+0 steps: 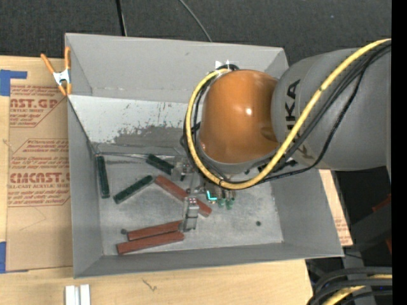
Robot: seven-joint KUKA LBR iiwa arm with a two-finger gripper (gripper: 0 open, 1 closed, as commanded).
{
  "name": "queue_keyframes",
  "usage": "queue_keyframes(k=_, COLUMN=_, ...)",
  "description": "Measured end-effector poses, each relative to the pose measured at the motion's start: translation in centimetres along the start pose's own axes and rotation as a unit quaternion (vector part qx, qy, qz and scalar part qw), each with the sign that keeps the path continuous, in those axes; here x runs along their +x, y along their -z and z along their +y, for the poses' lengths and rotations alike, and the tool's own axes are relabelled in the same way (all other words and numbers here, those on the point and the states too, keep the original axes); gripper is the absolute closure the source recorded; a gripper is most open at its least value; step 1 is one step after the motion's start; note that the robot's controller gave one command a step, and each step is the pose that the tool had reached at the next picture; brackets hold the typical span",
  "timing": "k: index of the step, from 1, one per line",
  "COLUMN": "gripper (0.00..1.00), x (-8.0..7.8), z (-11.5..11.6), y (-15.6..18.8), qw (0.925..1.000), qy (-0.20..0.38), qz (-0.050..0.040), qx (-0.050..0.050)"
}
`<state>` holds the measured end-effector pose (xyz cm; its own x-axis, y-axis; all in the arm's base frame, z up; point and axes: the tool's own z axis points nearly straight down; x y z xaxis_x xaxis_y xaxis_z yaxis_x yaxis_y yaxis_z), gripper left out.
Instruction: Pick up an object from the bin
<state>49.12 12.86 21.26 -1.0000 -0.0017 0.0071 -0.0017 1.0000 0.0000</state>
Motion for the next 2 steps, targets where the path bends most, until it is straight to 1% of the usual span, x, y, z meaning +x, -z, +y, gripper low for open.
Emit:
queue_keyframes(k=1, gripper=0.00, x=-0.2, z=-0.1, y=0.4, qw=1.0000, qy=-0.001, qz=-0.0038, qx=-0.001)
queue_keyframes(k=2, gripper=0.00, x=-2.8, z=-3.7, y=-4.9, qw=0.9997, qy=-0.023, qz=-0.0076, qx=-0.002)
